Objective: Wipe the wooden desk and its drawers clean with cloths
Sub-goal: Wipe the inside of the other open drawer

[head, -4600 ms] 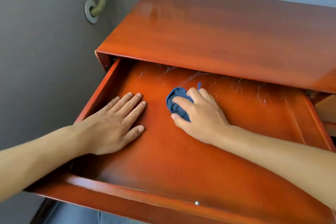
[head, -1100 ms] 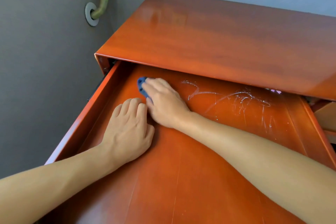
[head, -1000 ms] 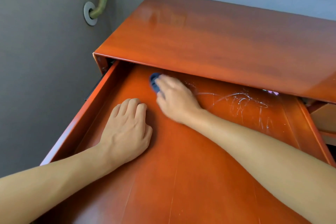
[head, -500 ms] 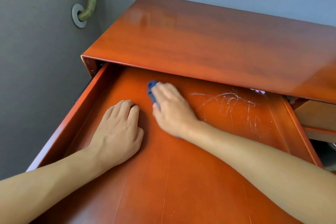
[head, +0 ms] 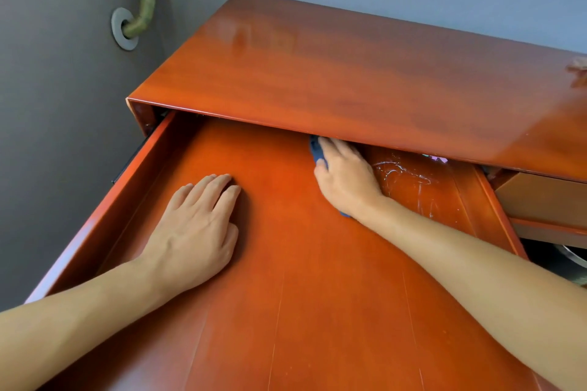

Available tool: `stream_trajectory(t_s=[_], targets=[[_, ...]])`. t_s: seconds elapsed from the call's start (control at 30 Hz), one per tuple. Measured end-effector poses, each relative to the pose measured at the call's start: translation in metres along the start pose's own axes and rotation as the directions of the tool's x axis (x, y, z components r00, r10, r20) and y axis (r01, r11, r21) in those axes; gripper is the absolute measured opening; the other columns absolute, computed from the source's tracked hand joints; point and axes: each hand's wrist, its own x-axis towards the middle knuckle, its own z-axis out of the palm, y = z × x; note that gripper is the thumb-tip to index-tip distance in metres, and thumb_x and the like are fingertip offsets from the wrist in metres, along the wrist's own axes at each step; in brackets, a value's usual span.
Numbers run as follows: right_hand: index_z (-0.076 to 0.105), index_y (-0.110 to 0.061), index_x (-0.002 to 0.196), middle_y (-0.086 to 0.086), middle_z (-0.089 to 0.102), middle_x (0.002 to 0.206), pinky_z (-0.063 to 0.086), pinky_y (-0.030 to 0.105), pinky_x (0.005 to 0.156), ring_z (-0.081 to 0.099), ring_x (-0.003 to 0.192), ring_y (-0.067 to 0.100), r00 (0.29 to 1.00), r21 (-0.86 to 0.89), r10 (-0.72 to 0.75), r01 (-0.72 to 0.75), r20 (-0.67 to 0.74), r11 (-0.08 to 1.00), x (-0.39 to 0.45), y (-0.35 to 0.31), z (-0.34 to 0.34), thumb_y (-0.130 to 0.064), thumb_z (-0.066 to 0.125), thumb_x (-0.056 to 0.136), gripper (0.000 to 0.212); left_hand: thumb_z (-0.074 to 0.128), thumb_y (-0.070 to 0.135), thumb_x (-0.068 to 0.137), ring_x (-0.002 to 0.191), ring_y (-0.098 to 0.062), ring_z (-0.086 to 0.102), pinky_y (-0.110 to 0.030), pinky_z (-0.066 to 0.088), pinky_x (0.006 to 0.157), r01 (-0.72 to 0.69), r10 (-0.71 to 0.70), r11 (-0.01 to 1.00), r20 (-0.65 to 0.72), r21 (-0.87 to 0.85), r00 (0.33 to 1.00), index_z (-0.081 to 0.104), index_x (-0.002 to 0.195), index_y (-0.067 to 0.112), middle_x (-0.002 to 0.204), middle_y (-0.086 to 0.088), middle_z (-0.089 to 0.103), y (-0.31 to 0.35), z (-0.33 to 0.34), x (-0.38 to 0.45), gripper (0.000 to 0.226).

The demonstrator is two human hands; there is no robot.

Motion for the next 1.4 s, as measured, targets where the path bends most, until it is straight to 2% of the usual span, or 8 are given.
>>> stream_trajectory(t_s=[0.17, 0.3, 0.6, 0.8, 0.97, 1.13, 1.3, 1.4], targets=[[0.051, -0.008, 0.147, 0.009, 0.046, 0.156, 0.015, 0.022, 0.122, 0.036, 0.145, 0.023, 0.846, 0.157, -0.485, 0.46, 0.219, 0.874, -0.047, -0.014, -0.002, -0.02, 0.054, 0.097, 0.051, 0.032, 0.028, 0.09, 0.143, -0.032, 0.049, -0.054, 0.043, 0.113, -0.121, 0.121, 0.992, 0.006, -0.03, 0.993, 0.055, 0.146, 0.013, 0.154, -0.009, 0.052, -0.001, 0.001, 0.003, 0.063], [0.05, -0.013, 0.147, 0.009, 0.051, 0.15, 0.033, 0.035, 0.113, 0.047, 0.135, 0.033, 0.998, -0.021, 0.049, -0.049, 0.034, 0.999, 0.006, 0.004, -0.001, -0.025, 0.046, 0.099, 0.05, 0.032, 0.044, 0.101, 0.148, -0.026, 0.044, -0.052, 0.037, 0.118, -0.134, 0.135, 0.99, 0.003, -0.04, 0.991, 0.054, 0.149, 0.021, 0.159, -0.002, 0.048, 0.003, 0.001, 0.003, 0.058], [0.058, -0.014, 0.134, 0.008, 0.056, 0.14, 0.038, 0.038, 0.108, 0.051, 0.128, 0.034, 0.999, 0.078, -0.017, 0.013, 0.049, 0.997, 0.036, -0.078, 0.026, -0.024, 0.049, 0.093, 0.043, 0.041, 0.054, 0.091, 0.134, -0.036, 0.055, -0.055, 0.047, 0.106, 0.124, -0.125, 0.992, 0.035, 0.027, 0.992, 0.063, 0.13, 0.004, 0.142, -0.014, 0.06, 0.008, -0.009, -0.002, 0.067], [0.06, -0.009, 0.132, 0.008, 0.053, 0.145, 0.033, 0.033, 0.113, 0.041, 0.137, 0.024, 0.815, 0.254, -0.557, 0.512, 0.158, 0.821, -0.024, -0.096, 0.018, -0.016, 0.056, 0.093, 0.04, 0.045, 0.016, 0.074, 0.073, -0.029, 0.053, -0.042, 0.046, 0.058, 0.104, -0.127, 0.988, -0.223, -0.112, 0.967, 0.052, 0.084, 0.012, 0.082, -0.003, 0.051, -0.001, -0.023, 0.003, 0.013], [0.041, -0.011, 0.152, 0.007, 0.035, 0.162, 0.023, 0.036, 0.122, 0.03, 0.148, 0.029, 0.999, 0.044, 0.006, -0.008, 0.052, 0.999, -0.006, -0.05, 0.015, -0.025, 0.045, 0.101, 0.054, 0.052, 0.014, 0.073, 0.093, -0.028, 0.058, -0.042, 0.052, 0.075, -0.063, 0.038, 0.992, -0.22, -0.107, 0.975, 0.059, 0.103, 0.011, 0.104, -0.006, 0.059, 0.001, -0.016, 0.003, 0.031], [0.046, -0.011, 0.149, 0.006, 0.039, 0.16, 0.02, 0.034, 0.126, 0.03, 0.15, 0.024, 0.826, 0.196, -0.528, 0.495, 0.196, 0.847, -0.069, -0.049, 0.002, -0.02, 0.049, 0.101, 0.049, 0.04, 0.015, 0.077, 0.115, -0.031, 0.061, -0.041, 0.05, 0.096, -0.163, 0.125, 0.964, -0.183, -0.209, 0.975, 0.063, 0.104, 0.008, 0.123, -0.009, 0.064, 0.008, -0.012, 0.007, 0.036], [0.038, -0.014, 0.155, 0.003, 0.028, 0.166, 0.027, 0.042, 0.122, 0.022, 0.152, 0.023, 0.997, 0.062, -0.019, 0.014, 0.078, 0.998, -0.037, -0.005, -0.007, -0.027, 0.043, 0.104, 0.052, 0.039, 0.026, 0.09, 0.141, -0.031, 0.049, -0.044, 0.04, 0.116, -0.202, 0.194, 0.966, -0.063, -0.161, 0.979, 0.059, 0.134, 0.006, 0.149, -0.012, 0.054, 0.016, -0.005, 0.009, 0.052], [0.041, -0.01, 0.153, 0.006, 0.033, 0.163, 0.02, 0.035, 0.126, 0.022, 0.153, 0.024, 0.903, 0.101, -0.372, 0.358, 0.213, 0.928, -0.08, -0.01, -0.006, -0.025, 0.046, 0.102, 0.053, 0.033, 0.043, 0.1, 0.153, -0.028, 0.035, -0.047, 0.028, 0.124, -0.177, 0.185, 0.976, 0.054, -0.127, 0.981, 0.051, 0.148, 0.008, 0.161, -0.009, 0.044, 0.027, 0.002, 0.015, 0.061]])
